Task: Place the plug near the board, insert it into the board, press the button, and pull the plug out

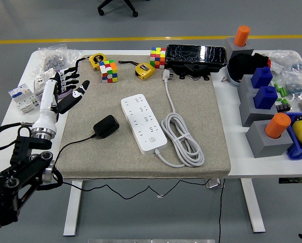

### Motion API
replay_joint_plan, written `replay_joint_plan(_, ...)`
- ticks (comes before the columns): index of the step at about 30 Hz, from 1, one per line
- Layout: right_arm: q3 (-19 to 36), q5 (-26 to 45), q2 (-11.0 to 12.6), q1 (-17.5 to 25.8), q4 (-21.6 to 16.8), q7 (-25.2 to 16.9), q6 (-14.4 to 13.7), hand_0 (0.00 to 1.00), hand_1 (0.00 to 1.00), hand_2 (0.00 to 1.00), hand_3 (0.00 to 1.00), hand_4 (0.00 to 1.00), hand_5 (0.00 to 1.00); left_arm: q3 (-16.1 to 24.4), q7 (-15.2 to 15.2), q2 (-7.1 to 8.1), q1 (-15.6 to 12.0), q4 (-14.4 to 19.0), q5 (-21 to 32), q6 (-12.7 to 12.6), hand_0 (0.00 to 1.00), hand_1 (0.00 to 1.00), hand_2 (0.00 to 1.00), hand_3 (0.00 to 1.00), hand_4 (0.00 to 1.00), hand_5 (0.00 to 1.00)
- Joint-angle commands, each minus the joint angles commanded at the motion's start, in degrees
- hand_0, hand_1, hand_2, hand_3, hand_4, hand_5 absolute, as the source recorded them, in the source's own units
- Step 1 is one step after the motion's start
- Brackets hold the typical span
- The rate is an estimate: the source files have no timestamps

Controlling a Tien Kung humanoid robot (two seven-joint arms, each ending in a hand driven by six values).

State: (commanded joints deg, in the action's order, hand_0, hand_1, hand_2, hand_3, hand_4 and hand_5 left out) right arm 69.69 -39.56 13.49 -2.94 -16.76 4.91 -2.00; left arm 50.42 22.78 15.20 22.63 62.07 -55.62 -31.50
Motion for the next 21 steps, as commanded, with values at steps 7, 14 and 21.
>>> replay_joint_plan(7,0.9,-0.4,0.4,-0.1,-0.5,0.0,-0.1,0.522,0.633,0.621,0.55,0.888,0.41,1.6,-0.9,-0.14,0.0,0.9,-1.3,0.4,0.508,0.626,0.67,0.744,0.854,0.448)
replay_joint_plan(14,2.1,-0.8,0.1,0.1,-0.2,0.0,-0.1,0.522,0.633,0.622,0.551,0.889,0.409,2.7,-1.5,-0.22,-0.5,1.4,-1.6,0.8,0.494,0.62,0.669,0.744,0.853,0.451)
replay_joint_plan(21,2.6,-0.9,0.0,0.1,-0.2,-0.1,-0.1,0.524,0.633,0.622,0.551,0.888,0.41,3.1,-2.1,-0.2,-0.7,2.1,-2.1,1.1,0.515,0.618,0.669,0.744,0.849,0.461)
